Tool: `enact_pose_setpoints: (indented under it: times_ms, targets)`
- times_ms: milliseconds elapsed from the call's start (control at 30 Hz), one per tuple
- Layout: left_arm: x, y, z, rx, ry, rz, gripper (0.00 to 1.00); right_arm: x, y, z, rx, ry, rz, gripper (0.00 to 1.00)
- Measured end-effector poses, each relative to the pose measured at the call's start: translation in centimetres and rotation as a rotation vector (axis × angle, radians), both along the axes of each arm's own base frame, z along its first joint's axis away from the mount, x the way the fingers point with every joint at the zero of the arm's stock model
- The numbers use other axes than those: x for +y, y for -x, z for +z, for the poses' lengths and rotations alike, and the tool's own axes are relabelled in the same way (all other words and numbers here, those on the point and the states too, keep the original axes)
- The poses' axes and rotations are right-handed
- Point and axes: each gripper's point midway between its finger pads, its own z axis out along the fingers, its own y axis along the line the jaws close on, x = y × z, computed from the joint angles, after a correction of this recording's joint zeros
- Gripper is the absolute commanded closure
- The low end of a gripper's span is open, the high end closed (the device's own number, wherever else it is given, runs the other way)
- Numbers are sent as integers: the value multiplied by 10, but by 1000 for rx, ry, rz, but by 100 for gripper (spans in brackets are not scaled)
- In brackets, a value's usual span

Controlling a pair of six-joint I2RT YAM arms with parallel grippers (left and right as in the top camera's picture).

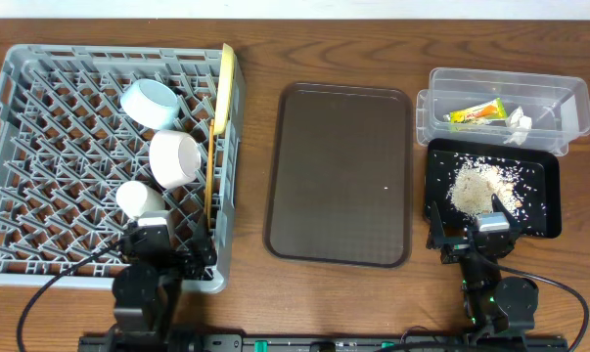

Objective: Sort waste into correct bins and load items into the dishwasher

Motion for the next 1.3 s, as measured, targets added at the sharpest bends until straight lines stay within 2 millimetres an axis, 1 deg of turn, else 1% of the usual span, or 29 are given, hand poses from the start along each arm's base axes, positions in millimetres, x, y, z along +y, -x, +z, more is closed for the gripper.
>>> enact_pose_setpoints:
  times_ms: [133, 233, 367, 567, 1300]
  targets:
    - [0, -12, -6, -103, 4, 0, 5, 0, 0, 0, 0, 0, 0, 1]
    - [-1, -18, -6, -166, 7, 1, 5, 0, 0, 0, 0, 0, 1, 1]
    - [1, -25, 8, -272, -13, 10, 5, 0, 0, 0, 0, 0, 3, 1]
    - [2, -25, -1, -247, -64, 0, 5, 0, 0, 0, 0, 0, 3, 0]
    - [1, -24, -1, -244, -66, -3, 5, 1, 0, 0, 0, 0, 3, 1]
